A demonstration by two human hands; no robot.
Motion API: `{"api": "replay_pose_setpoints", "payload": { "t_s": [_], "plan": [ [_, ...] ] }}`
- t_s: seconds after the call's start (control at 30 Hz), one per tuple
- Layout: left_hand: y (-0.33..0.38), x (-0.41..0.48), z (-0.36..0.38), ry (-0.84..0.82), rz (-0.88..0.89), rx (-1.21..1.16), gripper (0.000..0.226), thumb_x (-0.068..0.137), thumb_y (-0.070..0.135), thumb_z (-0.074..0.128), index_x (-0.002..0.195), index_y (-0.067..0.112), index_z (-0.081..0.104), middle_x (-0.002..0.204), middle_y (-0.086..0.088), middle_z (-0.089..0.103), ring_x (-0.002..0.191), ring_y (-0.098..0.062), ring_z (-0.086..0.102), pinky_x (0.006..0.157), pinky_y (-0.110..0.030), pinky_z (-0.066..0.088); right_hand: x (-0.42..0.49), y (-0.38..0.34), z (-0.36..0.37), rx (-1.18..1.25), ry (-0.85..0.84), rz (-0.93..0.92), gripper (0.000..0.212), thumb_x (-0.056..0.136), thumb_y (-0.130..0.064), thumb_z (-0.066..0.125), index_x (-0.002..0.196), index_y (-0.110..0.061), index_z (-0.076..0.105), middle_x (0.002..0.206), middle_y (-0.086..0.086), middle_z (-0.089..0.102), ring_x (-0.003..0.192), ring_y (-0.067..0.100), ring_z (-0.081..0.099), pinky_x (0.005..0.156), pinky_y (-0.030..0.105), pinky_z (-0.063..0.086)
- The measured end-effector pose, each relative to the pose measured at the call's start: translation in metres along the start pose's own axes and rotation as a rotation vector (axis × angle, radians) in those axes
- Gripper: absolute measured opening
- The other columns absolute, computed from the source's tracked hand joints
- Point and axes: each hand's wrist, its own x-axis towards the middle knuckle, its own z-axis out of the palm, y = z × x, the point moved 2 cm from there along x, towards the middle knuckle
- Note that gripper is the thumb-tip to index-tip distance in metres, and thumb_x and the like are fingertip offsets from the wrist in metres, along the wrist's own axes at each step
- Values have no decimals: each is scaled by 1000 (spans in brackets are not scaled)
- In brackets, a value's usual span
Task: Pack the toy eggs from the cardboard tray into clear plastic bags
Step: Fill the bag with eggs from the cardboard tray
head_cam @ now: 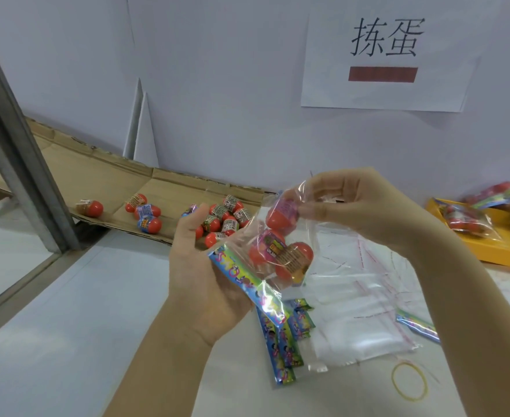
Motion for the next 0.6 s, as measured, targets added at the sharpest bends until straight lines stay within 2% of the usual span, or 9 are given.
{"api": "replay_pose_setpoints", "payload": {
  "t_s": [0.03,0.1,0.17,0.23,0.27,0.37,0.43,0.53,0.6],
  "plan": [
    [1,-1,-3,-46,-19,26,76,58,58,69,117,10,71,116,-9,70,95,-28,71,82,-41,57,0,0,0,8,-4,-12,7,78,-18,73,78,-25,75,95,-12,75,93,4,69,84,18,52],
    [5,-3,-5,-219,-69,48,81,67,63,65,126,8,65,127,-14,65,113,-32,64,93,-47,52,-1,0,0,5,-5,-40,11,74,-29,71,82,-33,76,94,-17,74,92,-1,68,79,12,49],
    [5,-4,-7,-335,-118,64,98,71,72,58,141,4,48,146,-17,47,132,-37,48,108,-52,39,-1,0,0,-30,1,-66,15,74,-33,69,85,-37,77,95,-17,74,93,-1,67,82,13,48],
    [5,-2,-6,-405,-162,61,101,75,71,57,147,3,39,153,-18,37,138,-38,40,112,-50,31,-1,-1,-1,-52,-1,-67,13,78,-31,69,87,-34,77,95,-15,74,94,2,67,86,19,49],
    [5,-1,-5,-434,-179,57,95,78,65,60,146,2,39,150,-18,41,135,-37,44,112,-47,34,-1,-1,-1,-57,-11,-71,12,81,-26,69,86,-33,77,93,-16,74,94,1,67,86,18,49],
    [-3,4,-2,-356,-139,217,69,75,44,77,131,7,60,125,-15,64,110,-31,64,95,-42,52,-1,-3,2,-122,-18,-109,22,86,-7,69,85,-28,76,90,-17,74,92,0,67,84,13,48],
    [-8,12,3,-192,-82,364,55,69,38,83,117,12,71,116,-12,70,100,-29,68,86,-43,57,-1,-3,3,-154,2,-114,20,87,-9,69,85,-28,74,89,-16,73,91,0,67,86,14,48],
    [-14,19,7,44,-41,481,35,77,32,72,103,9,76,82,-11,76,68,-22,74,56,-31,59,0,-2,3,-169,37,-115,18,87,-12,69,85,-29,74,89,-16,73,91,0,66,85,13,47],
    [-16,17,7,56,3,508,38,67,35,74,95,8,78,90,-14,76,73,-25,74,61,-34,60,0,-4,3,-155,58,-135,17,86,-11,70,86,-28,74,88,-14,74,90,3,67,85,15,49]
  ]
}}
